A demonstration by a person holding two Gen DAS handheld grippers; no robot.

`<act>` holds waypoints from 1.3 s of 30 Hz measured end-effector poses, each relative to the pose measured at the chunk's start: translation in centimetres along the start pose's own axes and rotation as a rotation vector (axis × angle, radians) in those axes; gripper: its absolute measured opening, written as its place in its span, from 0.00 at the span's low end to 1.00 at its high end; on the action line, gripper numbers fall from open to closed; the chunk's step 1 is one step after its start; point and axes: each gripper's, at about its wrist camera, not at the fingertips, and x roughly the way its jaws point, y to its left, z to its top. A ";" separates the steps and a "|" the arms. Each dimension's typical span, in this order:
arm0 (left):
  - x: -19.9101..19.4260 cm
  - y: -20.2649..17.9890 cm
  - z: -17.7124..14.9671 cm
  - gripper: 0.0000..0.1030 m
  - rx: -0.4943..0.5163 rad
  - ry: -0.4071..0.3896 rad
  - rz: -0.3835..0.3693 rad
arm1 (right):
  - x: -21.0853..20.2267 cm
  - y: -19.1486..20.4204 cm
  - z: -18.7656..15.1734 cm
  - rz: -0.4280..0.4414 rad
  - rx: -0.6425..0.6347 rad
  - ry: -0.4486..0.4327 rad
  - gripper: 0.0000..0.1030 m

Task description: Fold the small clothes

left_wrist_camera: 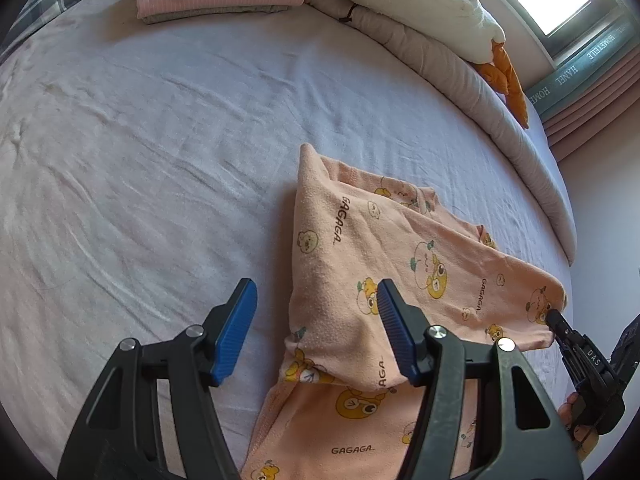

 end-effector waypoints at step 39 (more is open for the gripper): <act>2.4 1.3 -0.2 0.60 -0.019 0.004 0.030 | 3.2 -1.1 -0.8 -0.086 0.040 0.115 0.12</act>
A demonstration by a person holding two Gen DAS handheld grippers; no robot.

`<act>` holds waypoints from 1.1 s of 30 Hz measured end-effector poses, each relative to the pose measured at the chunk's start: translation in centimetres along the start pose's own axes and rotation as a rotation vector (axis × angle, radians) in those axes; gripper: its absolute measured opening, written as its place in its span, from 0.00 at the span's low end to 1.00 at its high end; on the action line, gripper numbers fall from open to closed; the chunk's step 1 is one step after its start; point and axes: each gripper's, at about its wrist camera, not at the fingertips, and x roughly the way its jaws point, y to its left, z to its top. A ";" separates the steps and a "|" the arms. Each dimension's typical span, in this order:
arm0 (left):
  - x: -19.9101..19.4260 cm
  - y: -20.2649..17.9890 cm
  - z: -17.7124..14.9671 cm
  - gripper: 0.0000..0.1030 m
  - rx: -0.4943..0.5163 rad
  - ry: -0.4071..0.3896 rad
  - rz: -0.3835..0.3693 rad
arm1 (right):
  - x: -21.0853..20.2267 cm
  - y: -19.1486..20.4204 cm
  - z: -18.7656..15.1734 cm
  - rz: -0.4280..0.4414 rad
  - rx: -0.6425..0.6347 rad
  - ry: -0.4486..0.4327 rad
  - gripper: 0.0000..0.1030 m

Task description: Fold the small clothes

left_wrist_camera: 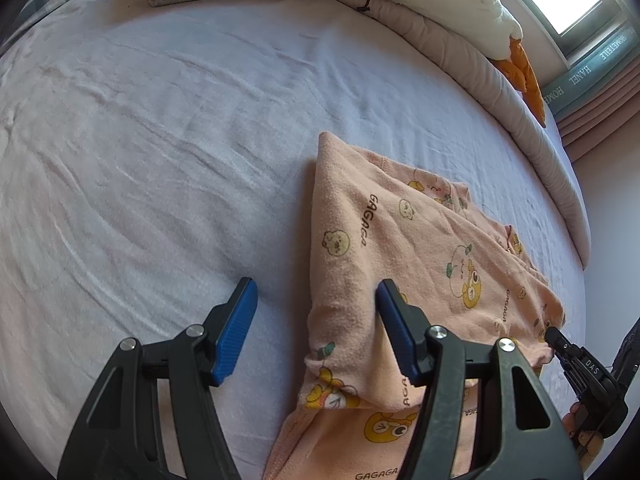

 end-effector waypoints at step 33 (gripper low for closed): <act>0.2 -0.2 -0.1 0.61 0.012 -0.006 0.002 | -0.5 -2.0 -1.2 -0.041 0.018 -0.004 0.18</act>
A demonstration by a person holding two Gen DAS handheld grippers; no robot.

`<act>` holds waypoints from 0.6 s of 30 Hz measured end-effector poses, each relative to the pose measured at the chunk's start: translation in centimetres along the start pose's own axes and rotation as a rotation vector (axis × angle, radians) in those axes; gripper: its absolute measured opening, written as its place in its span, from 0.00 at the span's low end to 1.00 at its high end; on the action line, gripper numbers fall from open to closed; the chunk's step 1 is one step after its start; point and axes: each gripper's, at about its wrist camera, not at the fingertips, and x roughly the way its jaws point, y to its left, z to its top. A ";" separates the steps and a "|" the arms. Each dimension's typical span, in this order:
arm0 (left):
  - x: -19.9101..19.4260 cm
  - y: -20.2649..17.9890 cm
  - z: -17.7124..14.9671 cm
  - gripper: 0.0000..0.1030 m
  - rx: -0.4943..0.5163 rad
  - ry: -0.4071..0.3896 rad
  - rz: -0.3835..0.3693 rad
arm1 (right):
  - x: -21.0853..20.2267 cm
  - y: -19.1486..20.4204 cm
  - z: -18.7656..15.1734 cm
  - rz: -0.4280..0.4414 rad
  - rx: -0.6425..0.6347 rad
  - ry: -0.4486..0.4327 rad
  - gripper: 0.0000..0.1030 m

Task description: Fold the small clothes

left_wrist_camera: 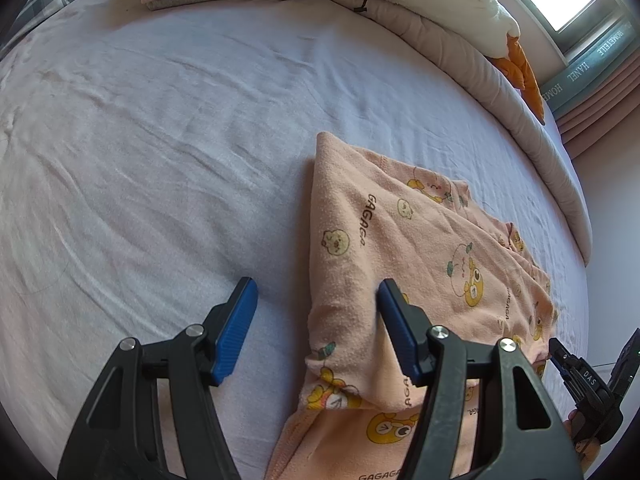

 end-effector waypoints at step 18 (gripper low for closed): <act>0.2 -0.3 0.0 0.62 0.003 -0.001 0.005 | -2.2 -0.1 -0.6 0.028 -0.003 -0.088 0.04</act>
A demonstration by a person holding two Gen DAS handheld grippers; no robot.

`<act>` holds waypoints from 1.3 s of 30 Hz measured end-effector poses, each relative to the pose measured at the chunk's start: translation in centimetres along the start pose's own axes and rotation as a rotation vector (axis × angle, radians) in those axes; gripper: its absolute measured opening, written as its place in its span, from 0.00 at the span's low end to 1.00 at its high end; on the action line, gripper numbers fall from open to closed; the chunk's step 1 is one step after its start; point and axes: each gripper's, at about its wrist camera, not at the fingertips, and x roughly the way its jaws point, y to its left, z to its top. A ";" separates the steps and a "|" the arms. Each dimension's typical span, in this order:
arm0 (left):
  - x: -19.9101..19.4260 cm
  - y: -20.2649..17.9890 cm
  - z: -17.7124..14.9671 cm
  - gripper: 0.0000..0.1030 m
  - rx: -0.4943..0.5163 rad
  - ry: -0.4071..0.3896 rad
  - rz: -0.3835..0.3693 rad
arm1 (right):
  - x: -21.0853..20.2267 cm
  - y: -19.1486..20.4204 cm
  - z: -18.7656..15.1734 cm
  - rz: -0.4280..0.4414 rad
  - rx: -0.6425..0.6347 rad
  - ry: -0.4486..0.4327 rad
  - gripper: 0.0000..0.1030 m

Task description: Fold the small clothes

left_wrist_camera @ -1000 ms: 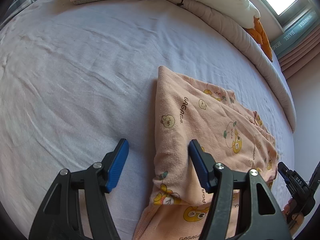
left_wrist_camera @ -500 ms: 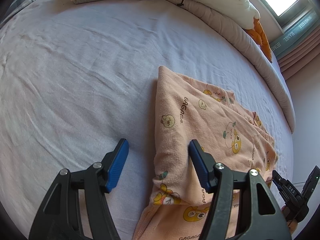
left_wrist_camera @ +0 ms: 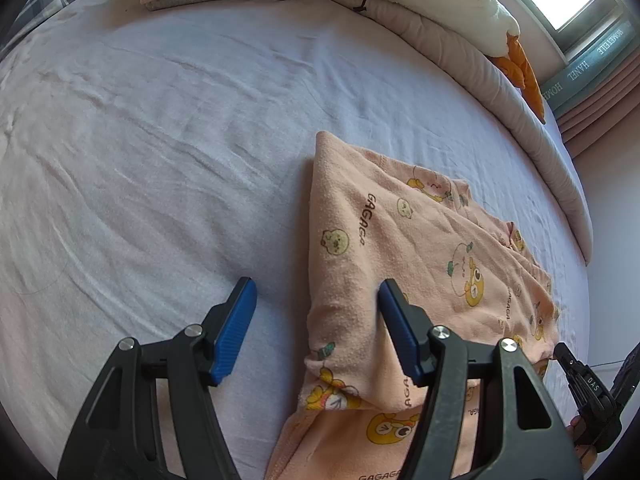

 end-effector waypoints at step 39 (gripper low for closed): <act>0.2 -0.1 0.1 0.68 0.001 0.005 -0.013 | 2.8 -0.5 -0.9 -0.048 -0.018 0.073 0.04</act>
